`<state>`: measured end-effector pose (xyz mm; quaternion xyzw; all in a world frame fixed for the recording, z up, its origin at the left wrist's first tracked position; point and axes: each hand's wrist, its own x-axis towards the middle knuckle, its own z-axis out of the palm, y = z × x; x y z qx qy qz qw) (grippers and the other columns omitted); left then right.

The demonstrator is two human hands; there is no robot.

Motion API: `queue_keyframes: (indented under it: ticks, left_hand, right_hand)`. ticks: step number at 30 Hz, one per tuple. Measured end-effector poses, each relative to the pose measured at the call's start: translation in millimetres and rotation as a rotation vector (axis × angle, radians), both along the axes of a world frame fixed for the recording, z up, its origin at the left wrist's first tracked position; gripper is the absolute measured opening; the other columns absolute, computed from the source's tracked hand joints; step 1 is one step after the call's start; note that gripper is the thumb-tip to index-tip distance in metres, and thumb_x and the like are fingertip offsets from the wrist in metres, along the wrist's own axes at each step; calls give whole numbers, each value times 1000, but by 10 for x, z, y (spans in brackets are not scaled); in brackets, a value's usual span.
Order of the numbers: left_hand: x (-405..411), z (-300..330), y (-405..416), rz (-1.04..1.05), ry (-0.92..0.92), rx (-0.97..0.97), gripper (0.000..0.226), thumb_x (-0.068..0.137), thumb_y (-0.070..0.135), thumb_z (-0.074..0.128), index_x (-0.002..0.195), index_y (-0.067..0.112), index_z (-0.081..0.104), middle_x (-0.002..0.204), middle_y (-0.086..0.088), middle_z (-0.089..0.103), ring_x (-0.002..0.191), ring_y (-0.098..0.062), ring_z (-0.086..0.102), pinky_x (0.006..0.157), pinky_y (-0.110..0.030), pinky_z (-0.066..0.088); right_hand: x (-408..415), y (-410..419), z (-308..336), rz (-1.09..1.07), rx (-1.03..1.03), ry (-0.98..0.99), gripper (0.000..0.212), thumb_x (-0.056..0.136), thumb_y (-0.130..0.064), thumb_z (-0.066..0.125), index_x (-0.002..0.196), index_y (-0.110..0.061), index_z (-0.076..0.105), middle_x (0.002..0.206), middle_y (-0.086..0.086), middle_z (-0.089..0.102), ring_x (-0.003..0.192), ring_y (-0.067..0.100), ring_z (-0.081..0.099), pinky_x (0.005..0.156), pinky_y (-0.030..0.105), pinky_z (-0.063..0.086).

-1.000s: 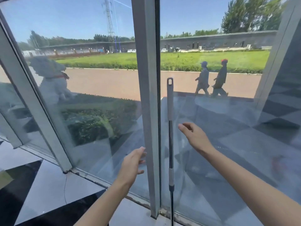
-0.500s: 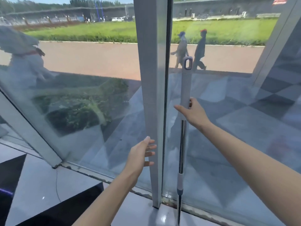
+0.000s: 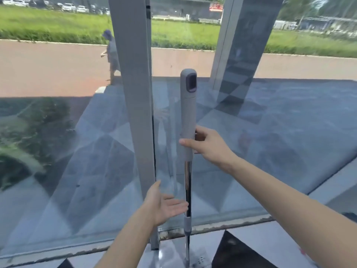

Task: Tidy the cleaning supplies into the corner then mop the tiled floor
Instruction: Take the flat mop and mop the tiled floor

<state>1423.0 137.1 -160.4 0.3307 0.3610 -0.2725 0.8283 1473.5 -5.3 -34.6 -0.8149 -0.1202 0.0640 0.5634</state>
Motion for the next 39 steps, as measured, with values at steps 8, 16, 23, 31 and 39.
queue_keyframes:
  ticks: [8,16,23,31,39]
  left_hand:
    - [-118,-169,-732,38,217,-214,69,100,32,47,151,11,6,142,-42,23,116,-54,49,91,-56,46]
    - [-1027,-322,-1524,-185,208,-131,25,94,-2,40,117,-8,31,96,-29,37,66,-37,51,31,-53,46]
    - [-2314,-597,-2024,-399,105,97,9,96,-5,39,89,-3,44,82,-19,42,63,-28,44,27,-39,47]
    - [-3393,-1066,-2410,-559,55,322,18,97,-5,33,88,-6,49,80,-18,50,62,-30,52,31,-33,49]
    - [-3985,-1467,-2836,-465,223,197,27,103,17,36,112,-7,45,70,-20,51,29,-25,55,27,-30,47]
  right_hand:
    - [-878,-676,95,-93,111,114,16,83,-11,69,97,-19,67,101,1,71,88,5,65,68,4,46]
    - [-2255,-1290,88,-195,403,345,35,84,-21,38,93,-6,69,103,13,72,106,24,64,100,33,46]
    - [-3800,-1687,-180,-441,522,493,23,93,-28,43,82,-19,61,59,1,66,76,21,60,76,29,36]
    - [-4846,-2073,-526,-437,330,867,8,87,-19,63,90,-11,65,111,8,60,87,20,55,75,40,51]
    - [-5564,-2676,-973,-351,11,926,22,84,-18,64,97,0,65,125,25,59,103,36,66,93,47,52]
